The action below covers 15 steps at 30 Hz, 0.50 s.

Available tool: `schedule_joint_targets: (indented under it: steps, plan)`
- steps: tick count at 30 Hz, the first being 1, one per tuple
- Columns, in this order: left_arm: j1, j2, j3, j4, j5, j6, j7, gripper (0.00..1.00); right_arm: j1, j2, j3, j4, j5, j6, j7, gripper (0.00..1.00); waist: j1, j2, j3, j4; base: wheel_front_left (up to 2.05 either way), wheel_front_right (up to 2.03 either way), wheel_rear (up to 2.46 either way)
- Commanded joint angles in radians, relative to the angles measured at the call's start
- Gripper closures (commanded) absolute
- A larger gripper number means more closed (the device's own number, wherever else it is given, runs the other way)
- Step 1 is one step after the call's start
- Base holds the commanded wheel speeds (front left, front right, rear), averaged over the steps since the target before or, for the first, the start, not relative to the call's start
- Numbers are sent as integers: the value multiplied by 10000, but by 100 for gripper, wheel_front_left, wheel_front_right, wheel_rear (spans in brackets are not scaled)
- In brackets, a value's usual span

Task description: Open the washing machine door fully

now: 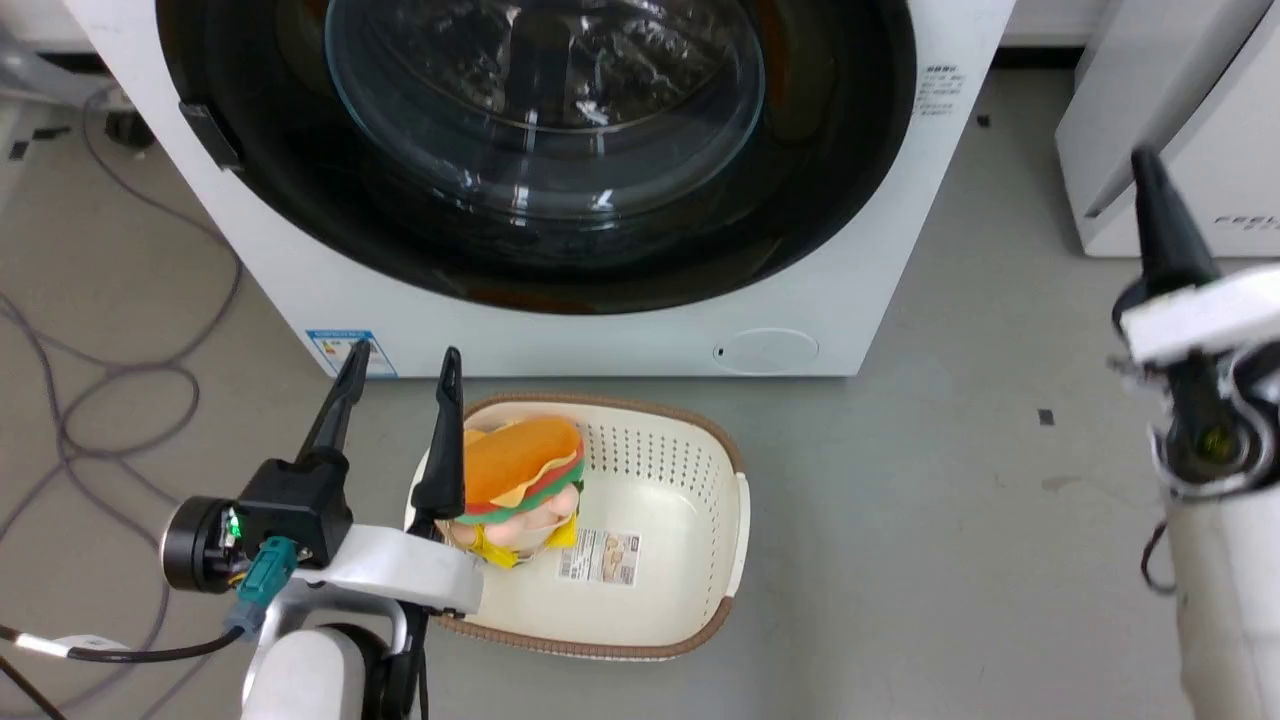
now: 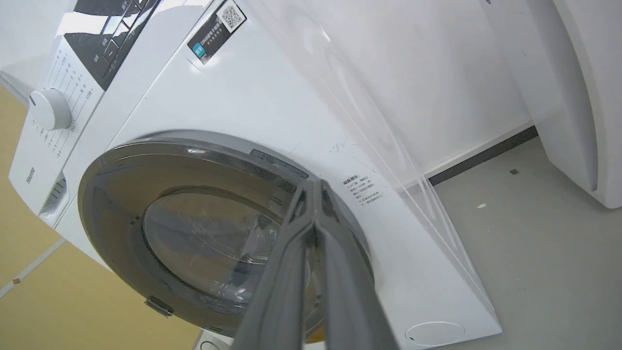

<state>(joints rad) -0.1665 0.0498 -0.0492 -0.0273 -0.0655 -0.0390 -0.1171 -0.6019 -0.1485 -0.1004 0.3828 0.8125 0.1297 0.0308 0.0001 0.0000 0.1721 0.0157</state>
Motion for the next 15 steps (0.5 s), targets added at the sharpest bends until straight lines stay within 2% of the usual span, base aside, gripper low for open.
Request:
schedule_joint_targets:
  steps: [1,15]
  plan:
    - [-236,4,13,-91,-125,-67,-106,0,-665,-155,44,353,419,6,76,100,-1,0,195,35,0,0,0]
    - [-814,4,-30,-478,-326,-241,-398,0,-4800,-641,1312,3144,1485,7,1520,100,-1,0,1159,299,0,0,0]
